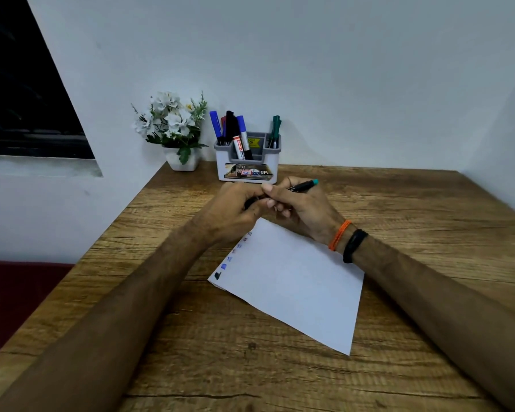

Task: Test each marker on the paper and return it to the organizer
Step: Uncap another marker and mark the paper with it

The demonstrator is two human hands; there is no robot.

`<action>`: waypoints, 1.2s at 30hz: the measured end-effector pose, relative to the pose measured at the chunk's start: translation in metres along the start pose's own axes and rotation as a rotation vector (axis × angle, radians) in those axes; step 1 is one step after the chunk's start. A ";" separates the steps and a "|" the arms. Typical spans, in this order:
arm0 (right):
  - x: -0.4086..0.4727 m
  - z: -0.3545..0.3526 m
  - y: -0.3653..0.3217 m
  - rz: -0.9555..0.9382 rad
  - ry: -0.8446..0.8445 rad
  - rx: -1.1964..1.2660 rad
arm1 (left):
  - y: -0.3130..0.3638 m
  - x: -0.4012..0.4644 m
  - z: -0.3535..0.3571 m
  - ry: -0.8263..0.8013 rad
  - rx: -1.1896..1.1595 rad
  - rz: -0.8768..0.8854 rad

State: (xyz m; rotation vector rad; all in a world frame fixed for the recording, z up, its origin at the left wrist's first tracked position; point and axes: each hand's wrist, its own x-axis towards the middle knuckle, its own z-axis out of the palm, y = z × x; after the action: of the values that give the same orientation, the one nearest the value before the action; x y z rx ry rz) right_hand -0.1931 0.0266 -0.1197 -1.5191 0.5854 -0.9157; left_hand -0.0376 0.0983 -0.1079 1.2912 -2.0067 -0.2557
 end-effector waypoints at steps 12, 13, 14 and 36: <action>-0.004 -0.009 -0.007 -0.086 0.070 -0.049 | -0.003 0.000 0.001 -0.008 -0.110 -0.136; -0.004 -0.011 -0.006 -0.097 0.098 -0.061 | -0.004 -0.001 -0.002 -0.025 -0.097 -0.180; -0.002 -0.014 -0.005 -0.095 0.113 -0.054 | -0.006 -0.002 -0.006 -0.045 -0.071 -0.230; -0.014 0.003 0.002 0.089 -0.105 -0.247 | -0.021 -0.002 -0.027 -0.407 0.041 -0.507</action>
State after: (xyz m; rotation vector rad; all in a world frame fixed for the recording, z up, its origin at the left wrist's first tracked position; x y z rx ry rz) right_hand -0.1983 0.0388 -0.1246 -1.7357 0.7039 -0.7102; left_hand -0.0047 0.0960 -0.1005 1.8828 -1.9738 -0.7719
